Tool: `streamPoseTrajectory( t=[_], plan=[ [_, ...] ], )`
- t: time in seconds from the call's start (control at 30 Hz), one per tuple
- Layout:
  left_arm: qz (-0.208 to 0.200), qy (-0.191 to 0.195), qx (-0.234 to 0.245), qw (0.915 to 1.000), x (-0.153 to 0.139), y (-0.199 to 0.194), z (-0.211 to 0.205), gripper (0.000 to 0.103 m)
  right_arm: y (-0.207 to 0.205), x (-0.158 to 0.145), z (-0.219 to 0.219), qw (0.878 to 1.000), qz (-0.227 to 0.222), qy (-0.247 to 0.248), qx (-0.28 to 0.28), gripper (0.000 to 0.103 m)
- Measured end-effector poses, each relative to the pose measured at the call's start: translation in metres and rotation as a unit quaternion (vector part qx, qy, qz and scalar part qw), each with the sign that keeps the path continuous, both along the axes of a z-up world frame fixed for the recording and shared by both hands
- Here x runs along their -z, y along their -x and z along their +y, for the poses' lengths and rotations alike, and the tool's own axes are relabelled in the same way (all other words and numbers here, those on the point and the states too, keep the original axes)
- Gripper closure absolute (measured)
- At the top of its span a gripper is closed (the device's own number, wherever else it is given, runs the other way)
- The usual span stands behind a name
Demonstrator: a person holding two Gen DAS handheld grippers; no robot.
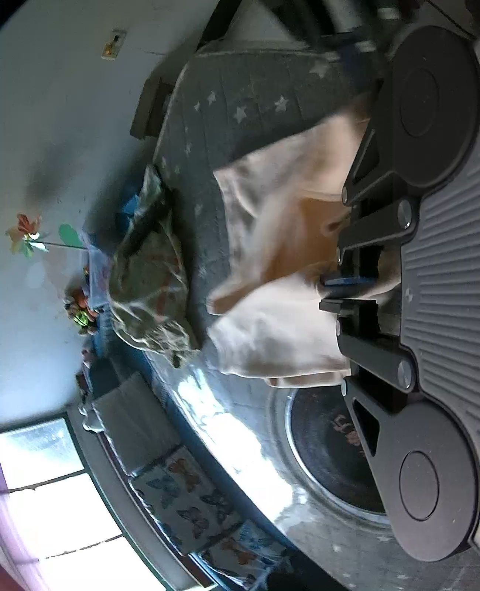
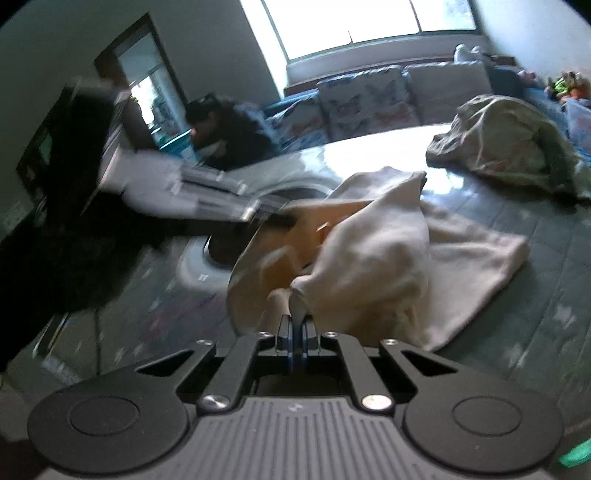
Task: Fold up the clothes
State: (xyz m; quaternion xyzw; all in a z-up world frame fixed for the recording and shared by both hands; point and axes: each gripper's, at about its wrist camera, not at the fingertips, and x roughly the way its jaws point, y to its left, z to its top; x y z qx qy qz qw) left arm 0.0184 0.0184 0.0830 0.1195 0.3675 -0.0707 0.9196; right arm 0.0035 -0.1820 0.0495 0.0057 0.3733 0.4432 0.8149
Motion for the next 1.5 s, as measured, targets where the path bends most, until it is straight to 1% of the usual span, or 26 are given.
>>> streamPoseTrajectory(
  t=[0.07, 0.13, 0.27, 0.3, 0.33, 0.37, 0.4, 0.53, 0.6, 0.7, 0.73, 0.8, 0.83, 0.87, 0.9, 0.93, 1.03, 1.13, 1.2, 1.3, 1.4, 1.47, 1.5],
  plan=[
    [-0.011, 0.001, 0.008, 0.9999, -0.005, -0.002, -0.004, 0.092, 0.006, -0.002, -0.008, 1.0, 0.008, 0.0, -0.003, 0.096],
    [-0.016, 0.003, 0.011, 0.9998, -0.007, -0.006, -0.006, 0.092, 0.004, -0.006, -0.015, 1.0, 0.005, 0.004, 0.006, 0.094],
    [-0.007, 0.012, 0.012, 0.9998, 0.003, -0.022, -0.008, 0.092, -0.016, -0.015, -0.025, 0.998, -0.019, 0.015, 0.052, 0.091],
    [-0.001, 0.014, 0.013, 0.9998, 0.008, -0.026, -0.008, 0.092, -0.023, -0.017, -0.026, 0.997, -0.026, 0.02, 0.065, 0.089],
    [0.006, 0.015, 0.013, 0.9998, 0.014, -0.031, -0.009, 0.092, -0.034, -0.016, -0.024, 0.996, -0.027, 0.026, 0.078, 0.086],
    [0.012, 0.016, 0.012, 0.9997, 0.018, -0.035, -0.009, 0.092, -0.045, -0.014, -0.022, 0.995, -0.028, 0.031, 0.09, 0.078],
    [0.017, 0.017, 0.009, 0.9997, 0.023, -0.039, -0.009, 0.092, -0.057, -0.011, -0.019, 0.994, -0.026, 0.036, 0.096, 0.075],
    [0.037, 0.029, -0.004, 0.9989, 0.037, -0.053, -0.003, 0.092, -0.095, 0.003, 0.002, 0.993, -0.021, 0.05, 0.106, 0.075],
    [0.039, 0.031, -0.01, 0.9987, 0.038, -0.057, 0.001, 0.092, -0.114, 0.014, 0.015, 0.993, -0.007, 0.052, 0.107, 0.074],
    [0.041, 0.033, -0.014, 0.9985, 0.038, -0.062, 0.004, 0.09, -0.133, 0.029, 0.031, 0.993, 0.003, 0.055, 0.107, 0.07],
    [0.041, 0.034, -0.016, 0.9985, 0.038, -0.064, 0.005, 0.089, -0.136, 0.032, 0.034, 0.993, 0.007, 0.056, 0.108, 0.07],
    [0.039, 0.035, -0.018, 0.9984, 0.038, -0.067, 0.005, 0.081, -0.143, 0.04, 0.039, 0.992, 0.017, 0.055, 0.108, 0.07],
    [0.039, 0.036, -0.02, 0.9984, 0.038, -0.069, 0.005, 0.079, -0.144, 0.043, 0.041, 0.993, 0.022, 0.054, 0.106, 0.071],
    [0.038, 0.036, -0.021, 0.9984, 0.038, -0.072, 0.005, 0.078, -0.145, 0.047, 0.044, 0.993, 0.025, 0.054, 0.104, 0.076],
    [0.037, 0.036, -0.021, 0.9984, 0.038, -0.075, 0.005, 0.077, -0.143, 0.047, 0.044, 0.993, 0.023, 0.055, 0.105, 0.088],
    [0.037, 0.037, -0.022, 0.9984, 0.038, -0.078, 0.004, 0.077, -0.141, 0.047, 0.042, 0.992, 0.018, 0.056, 0.11, 0.094],
    [0.036, 0.038, -0.023, 0.9984, 0.039, -0.085, 0.001, 0.077, -0.134, 0.04, 0.027, 0.99, 0.002, 0.047, 0.136, 0.097],
    [0.036, 0.038, -0.022, 0.9984, 0.041, -0.092, -0.002, 0.078, -0.124, 0.027, 0.002, 0.982, -0.021, 0.05, 0.183, 0.097],
    [0.036, 0.037, -0.021, 0.9984, 0.043, -0.096, -0.003, 0.078, -0.112, 0.021, -0.019, 0.972, -0.038, 0.055, 0.224, 0.097],
    [0.037, 0.039, -0.016, 0.9984, 0.045, -0.103, -0.007, 0.078, -0.088, 0.015, -0.05, 0.953, -0.052, 0.063, 0.292, 0.097],
    [0.036, 0.042, -0.003, 0.9985, 0.046, -0.109, -0.014, 0.077, -0.071, 0.017, -0.072, 0.933, -0.056, 0.076, 0.349, 0.095],
    [0.034, 0.044, 0.008, 0.9984, 0.047, -0.114, -0.019, 0.078, -0.068, 0.02, -0.078, 0.929, -0.048, 0.085, 0.357, 0.093],
    [0.034, 0.045, 0.013, 0.9983, 0.048, -0.117, -0.022, 0.077, -0.067, 0.02, -0.08, 0.928, -0.053, 0.085, 0.358, 0.091]
  ],
)
